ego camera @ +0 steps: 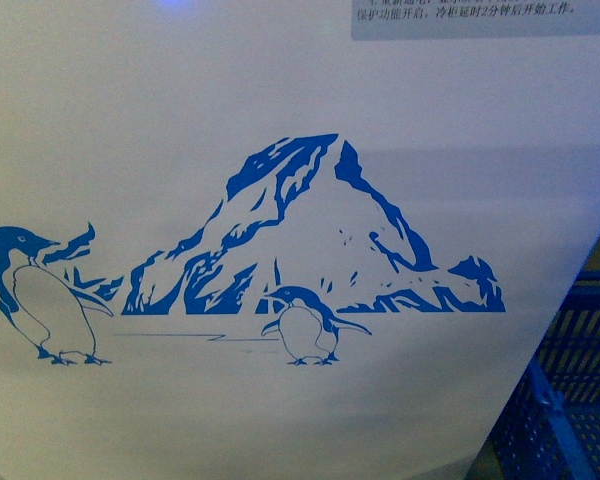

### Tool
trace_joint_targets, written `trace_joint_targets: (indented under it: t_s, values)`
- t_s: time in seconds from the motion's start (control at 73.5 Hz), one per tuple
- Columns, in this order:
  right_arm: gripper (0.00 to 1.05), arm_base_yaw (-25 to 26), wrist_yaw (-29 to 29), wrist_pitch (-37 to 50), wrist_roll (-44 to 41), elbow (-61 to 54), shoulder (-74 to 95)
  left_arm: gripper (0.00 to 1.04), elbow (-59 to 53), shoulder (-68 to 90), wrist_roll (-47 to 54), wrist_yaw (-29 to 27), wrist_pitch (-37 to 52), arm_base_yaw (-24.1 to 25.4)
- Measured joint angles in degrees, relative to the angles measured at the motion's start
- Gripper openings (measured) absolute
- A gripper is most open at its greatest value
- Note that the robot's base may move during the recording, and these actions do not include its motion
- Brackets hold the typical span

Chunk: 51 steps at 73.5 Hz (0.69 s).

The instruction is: Put drink in fridge

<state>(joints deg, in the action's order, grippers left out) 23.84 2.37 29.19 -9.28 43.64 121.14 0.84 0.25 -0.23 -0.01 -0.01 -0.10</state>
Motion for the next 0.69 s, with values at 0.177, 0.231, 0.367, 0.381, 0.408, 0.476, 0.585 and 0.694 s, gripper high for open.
trace_joint_targets:
  t_s: [0.177,0.231,0.367,0.381,0.408,0.476,0.585,0.694]
  values:
    - [0.37,0.07,-7.8,-6.25,2.64,-8.24,-20.79,0.97,0.0,0.0,0.0,0.0,0.0,0.0]
    - [0.37,0.07,-10.21,-8.28,3.67,-9.16,-28.98,0.97,0.0,0.0,0.0,0.0,0.0,0.02]
    - [0.37,-0.02,-13.81,-12.02,6.88,-9.33,-43.28,0.97,0.0,0.0,0.0,0.0,0.0,0.0]
    - [0.37,-0.04,-14.05,-12.44,7.13,-9.33,-44.5,0.97,0.0,0.0,0.0,0.0,0.0,0.02]
    - [0.37,-0.11,-14.34,-13.29,7.5,-9.33,-46.88,0.97,0.0,0.0,0.0,0.0,0.0,0.02]
    - [0.37,-0.39,-14.34,-15.37,8.48,-9.33,-52.41,0.97,0.0,0.0,0.0,0.0,0.0,0.0]
    - [0.37,-0.79,-14.4,-19.15,10.05,-9.09,-59.84,0.97,0.0,0.0,0.0,0.0,0.0,0.0]
    - [0.37,-1.68,-14.14,-23.96,11.76,-9.01,-68.98,0.97,0.0,0.0,0.0,0.0,0.0,0.02]
